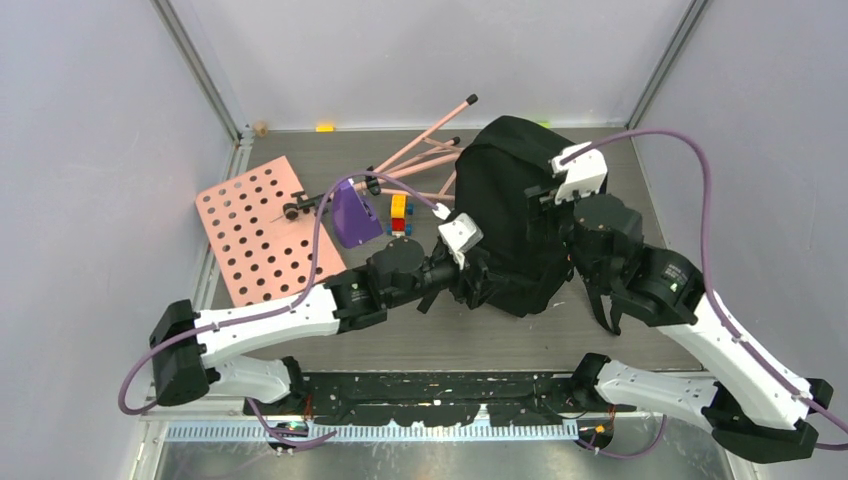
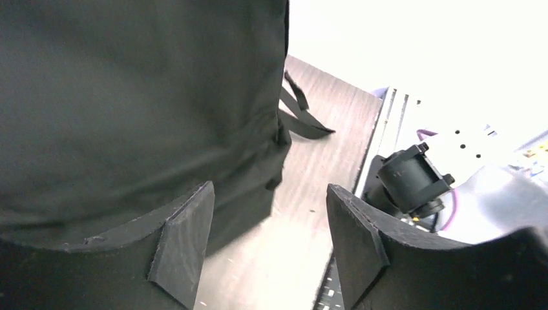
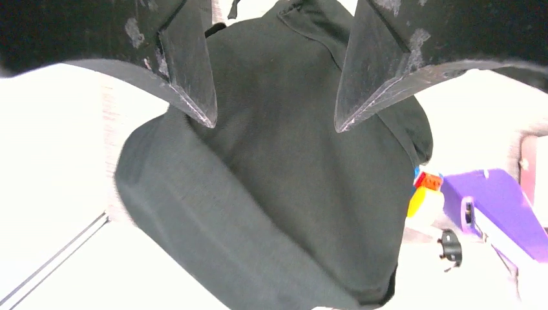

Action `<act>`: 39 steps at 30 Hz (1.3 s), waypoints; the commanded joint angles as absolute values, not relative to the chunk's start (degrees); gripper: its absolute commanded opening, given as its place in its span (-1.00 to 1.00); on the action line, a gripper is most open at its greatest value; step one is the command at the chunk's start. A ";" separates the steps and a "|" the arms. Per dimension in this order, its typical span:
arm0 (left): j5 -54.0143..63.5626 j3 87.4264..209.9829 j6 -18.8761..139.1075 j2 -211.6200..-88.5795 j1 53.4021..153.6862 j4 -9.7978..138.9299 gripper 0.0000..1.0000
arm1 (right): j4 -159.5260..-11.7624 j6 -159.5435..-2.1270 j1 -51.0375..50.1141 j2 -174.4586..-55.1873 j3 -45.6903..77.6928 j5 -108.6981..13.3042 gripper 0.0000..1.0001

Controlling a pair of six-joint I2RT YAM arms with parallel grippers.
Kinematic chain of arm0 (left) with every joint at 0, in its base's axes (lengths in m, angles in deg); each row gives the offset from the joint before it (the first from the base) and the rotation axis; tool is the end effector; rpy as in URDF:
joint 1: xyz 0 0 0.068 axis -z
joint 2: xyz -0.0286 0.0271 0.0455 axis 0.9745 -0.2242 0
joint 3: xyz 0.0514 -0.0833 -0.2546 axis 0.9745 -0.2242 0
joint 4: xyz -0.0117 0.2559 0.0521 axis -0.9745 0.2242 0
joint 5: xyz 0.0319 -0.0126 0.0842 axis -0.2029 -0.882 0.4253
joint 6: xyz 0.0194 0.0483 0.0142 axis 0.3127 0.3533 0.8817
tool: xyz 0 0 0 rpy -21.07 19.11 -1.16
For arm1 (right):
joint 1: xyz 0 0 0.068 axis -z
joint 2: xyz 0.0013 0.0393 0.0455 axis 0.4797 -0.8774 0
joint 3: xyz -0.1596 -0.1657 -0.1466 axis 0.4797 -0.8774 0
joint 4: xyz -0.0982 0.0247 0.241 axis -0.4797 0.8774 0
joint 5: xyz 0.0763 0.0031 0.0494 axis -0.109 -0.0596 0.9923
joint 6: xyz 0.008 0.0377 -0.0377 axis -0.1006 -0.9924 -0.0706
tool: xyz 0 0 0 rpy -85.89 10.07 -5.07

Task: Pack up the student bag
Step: Zip the student bag at the center of the board.

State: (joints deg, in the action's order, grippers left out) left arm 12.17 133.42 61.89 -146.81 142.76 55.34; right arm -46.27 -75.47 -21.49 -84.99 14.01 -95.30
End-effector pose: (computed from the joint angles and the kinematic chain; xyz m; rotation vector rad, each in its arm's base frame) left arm 0.1231 -0.2741 0.3507 0.8265 1.5311 -1.0056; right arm 0.1169 0.1043 0.4376 -0.2962 1.7800 -0.0151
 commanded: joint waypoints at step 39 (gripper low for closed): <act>31.39 134.17 31.37 -173.84 150.98 29.86 0.31 | -30.39 -100.00 -2.10 -77.27 15.28 -86.51 0.49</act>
